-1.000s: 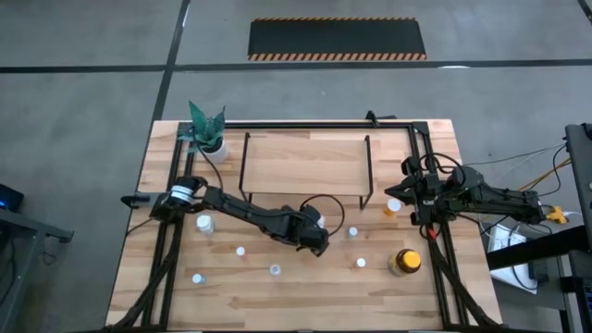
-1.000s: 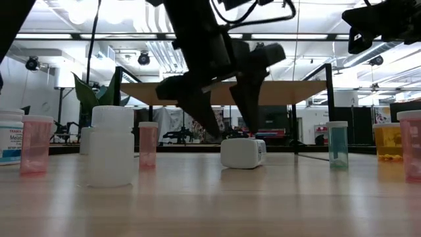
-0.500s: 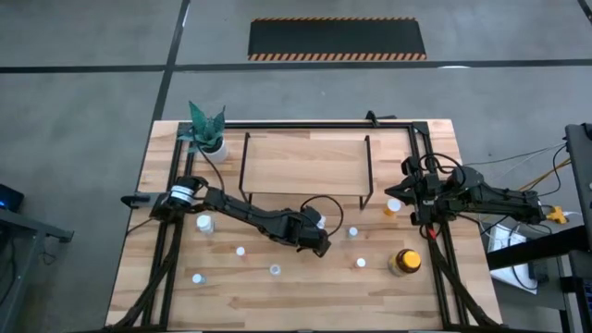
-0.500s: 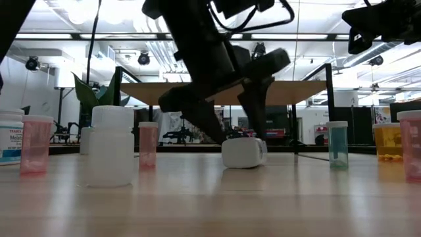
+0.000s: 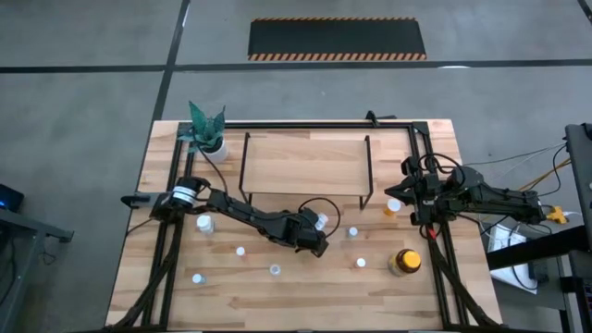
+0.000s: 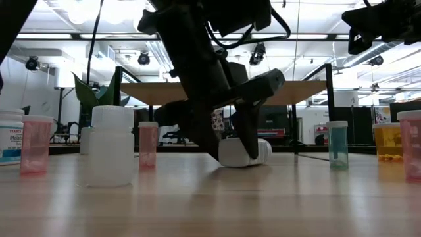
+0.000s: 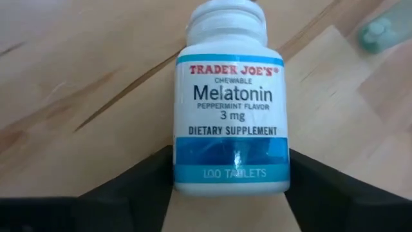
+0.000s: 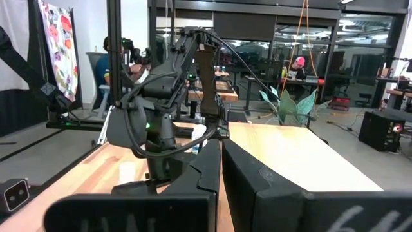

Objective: Pick and place medicine bottles onto shelf by color
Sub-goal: Put the right white medicine bottle on the shelf

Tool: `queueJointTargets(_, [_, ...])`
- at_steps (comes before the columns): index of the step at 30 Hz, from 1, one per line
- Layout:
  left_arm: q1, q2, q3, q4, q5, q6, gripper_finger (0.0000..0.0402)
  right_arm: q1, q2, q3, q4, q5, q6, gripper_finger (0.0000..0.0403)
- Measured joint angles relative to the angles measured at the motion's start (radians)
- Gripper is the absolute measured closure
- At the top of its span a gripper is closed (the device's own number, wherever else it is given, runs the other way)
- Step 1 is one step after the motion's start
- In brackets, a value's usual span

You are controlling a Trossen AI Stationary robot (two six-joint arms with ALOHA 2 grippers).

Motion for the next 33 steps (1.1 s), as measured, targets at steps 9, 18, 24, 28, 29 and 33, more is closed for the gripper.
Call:
queueJointTargets(9, [-0.026, -0.02, 0.0, -0.001, -0.003, 0.063, 0.0197, 0.0, 0.0, 0.0, 0.0, 0.0, 0.0, 0.0394])
queueJointTargets(18, [-0.139, -0.141, 0.049, 0.007, -0.189, 0.673, 0.0194, 0.0, 0.001, 0.0, 0.001, -0.001, 0.112, 0.0393])
queueJointTargets(24, [-0.221, -0.209, 0.019, 0.045, -0.729, 1.132, 0.0192, 0.0, 0.011, 0.0, 0.151, -0.028, 0.195, 0.0393])
queueJointTargets(28, [-0.204, -0.258, -0.004, 0.043, -0.859, 1.249, 0.0192, 0.0, 0.061, 0.0, 0.332, -0.01, 0.169, 0.0376])
queueJointTargets(29, [-0.195, -0.271, -0.011, 0.046, -0.862, 1.255, 0.0191, 0.0, 0.082, 0.0, 0.385, 0.007, 0.162, 0.037])
queueJointTargets(33, [-0.16, -0.353, -0.084, 0.054, -0.861, 1.287, 0.0191, -0.001, 0.193, 0.006, 0.567, 0.072, 0.092, 0.0344])
